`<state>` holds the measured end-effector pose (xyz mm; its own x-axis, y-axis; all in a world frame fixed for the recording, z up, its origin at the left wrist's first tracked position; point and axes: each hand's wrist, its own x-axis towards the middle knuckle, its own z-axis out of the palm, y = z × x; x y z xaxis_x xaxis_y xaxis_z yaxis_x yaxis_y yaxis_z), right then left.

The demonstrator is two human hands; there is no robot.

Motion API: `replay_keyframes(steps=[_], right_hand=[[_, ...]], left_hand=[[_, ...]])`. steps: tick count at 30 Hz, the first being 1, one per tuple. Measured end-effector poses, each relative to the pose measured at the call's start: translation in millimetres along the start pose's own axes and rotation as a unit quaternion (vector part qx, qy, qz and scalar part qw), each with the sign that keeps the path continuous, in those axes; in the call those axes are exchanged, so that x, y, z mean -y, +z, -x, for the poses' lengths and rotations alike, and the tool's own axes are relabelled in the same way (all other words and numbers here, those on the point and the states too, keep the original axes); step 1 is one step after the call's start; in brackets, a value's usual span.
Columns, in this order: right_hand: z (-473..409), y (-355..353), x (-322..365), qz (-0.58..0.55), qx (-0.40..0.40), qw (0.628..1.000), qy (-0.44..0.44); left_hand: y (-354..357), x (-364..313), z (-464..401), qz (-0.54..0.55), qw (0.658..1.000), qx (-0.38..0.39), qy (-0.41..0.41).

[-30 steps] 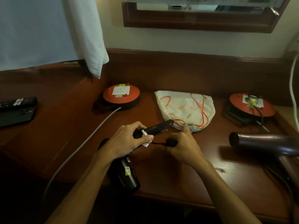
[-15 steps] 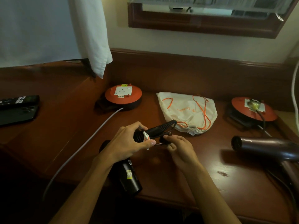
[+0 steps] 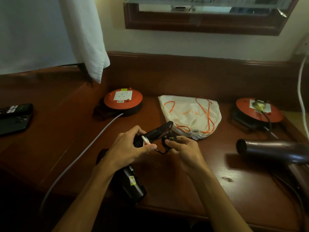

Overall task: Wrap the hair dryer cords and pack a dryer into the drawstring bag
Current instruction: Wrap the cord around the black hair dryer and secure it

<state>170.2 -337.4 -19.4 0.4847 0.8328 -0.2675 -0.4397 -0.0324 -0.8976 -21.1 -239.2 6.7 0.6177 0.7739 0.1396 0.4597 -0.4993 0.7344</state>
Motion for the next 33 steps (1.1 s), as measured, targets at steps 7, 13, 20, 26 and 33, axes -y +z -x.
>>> replay_keyframes(steps=[7, 13, 20, 26, 33], right_hand=[[-4.7, 3.1, 5.6, -0.048, 0.006, 0.998, 0.029], [0.3, 3.8, 10.1, -0.091, 0.044, 0.995, -0.011], [4.6, -2.7, 0.3, -0.158, 0.1, 0.982, -0.018], [11.1, -3.6, -0.9, -0.18, 0.035, 0.983, 0.023], [-1.7, 19.3, 19.9, 0.034, -0.116, 0.993, -0.005]], left_hand=[[3.1, -2.2, -0.6, -0.008, 1.0, 0.009, -0.003], [4.1, -4.9, -1.9, -0.015, 1.0, -0.009, -0.014], [3.6, -3.0, -5.5, -0.034, 0.999, 0.017, -0.026], [15.4, -10.9, -3.5, -0.125, 0.992, 0.022, -0.013], [30.2, -16.4, 7.5, -0.256, 0.966, 0.004, 0.046]])
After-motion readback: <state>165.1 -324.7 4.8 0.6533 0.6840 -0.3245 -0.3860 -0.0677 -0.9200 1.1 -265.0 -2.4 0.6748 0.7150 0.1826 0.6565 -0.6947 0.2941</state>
